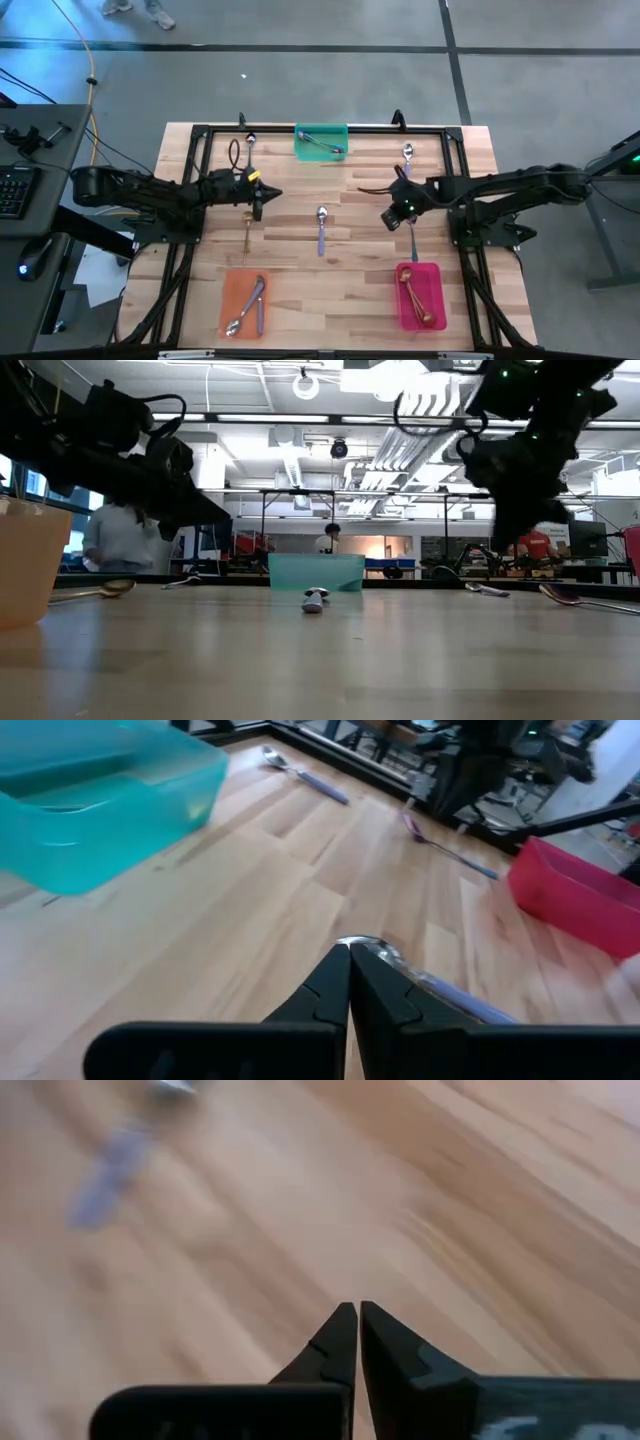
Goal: Sort silverware by color (type)
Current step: Put the blue spoon into the green bin
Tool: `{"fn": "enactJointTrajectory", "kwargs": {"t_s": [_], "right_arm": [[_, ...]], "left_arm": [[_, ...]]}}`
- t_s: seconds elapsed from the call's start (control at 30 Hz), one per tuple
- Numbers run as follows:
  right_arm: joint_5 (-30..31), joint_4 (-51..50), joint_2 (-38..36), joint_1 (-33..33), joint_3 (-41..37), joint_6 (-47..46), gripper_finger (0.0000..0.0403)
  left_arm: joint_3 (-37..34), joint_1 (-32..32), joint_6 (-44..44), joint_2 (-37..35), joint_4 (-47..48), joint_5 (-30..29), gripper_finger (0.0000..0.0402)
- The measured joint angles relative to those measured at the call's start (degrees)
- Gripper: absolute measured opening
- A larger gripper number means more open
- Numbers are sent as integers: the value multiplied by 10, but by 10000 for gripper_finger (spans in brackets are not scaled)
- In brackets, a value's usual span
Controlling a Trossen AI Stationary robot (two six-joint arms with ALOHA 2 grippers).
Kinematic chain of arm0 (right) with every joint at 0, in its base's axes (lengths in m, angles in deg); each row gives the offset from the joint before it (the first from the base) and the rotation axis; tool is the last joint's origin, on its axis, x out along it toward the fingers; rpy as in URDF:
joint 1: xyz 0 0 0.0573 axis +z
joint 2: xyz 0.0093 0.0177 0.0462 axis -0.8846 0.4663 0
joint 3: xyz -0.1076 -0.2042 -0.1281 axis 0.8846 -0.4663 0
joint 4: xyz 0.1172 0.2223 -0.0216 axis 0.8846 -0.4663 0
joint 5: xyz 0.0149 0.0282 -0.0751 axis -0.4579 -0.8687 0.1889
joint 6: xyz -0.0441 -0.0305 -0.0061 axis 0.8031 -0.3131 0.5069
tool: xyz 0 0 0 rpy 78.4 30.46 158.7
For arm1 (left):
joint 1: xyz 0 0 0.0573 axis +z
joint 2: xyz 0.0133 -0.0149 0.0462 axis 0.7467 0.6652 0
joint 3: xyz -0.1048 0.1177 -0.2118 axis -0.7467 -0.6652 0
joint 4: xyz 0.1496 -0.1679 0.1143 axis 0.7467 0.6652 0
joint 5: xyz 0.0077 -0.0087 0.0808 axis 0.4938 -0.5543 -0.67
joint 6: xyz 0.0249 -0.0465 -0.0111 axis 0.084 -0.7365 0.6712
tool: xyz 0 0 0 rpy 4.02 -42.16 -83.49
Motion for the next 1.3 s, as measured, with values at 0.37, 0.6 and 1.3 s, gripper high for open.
{"fn": "enactJointTrajectory", "kwargs": {"t_s": [0.37, 0.6, 1.3], "right_arm": [[-1, -127, 1, 25, -14, -171, 75], [-15, -142, 1, 46, -42, -243, 128], [-9, -74, 2, 39, -88, -238, 65]], "left_arm": [[0, 19, -13, 0, 7, 0, 0], [0, 19, -20, 0, 8, 0, 0], [0, 19, -21, 0, 24, -1, 0]]}}
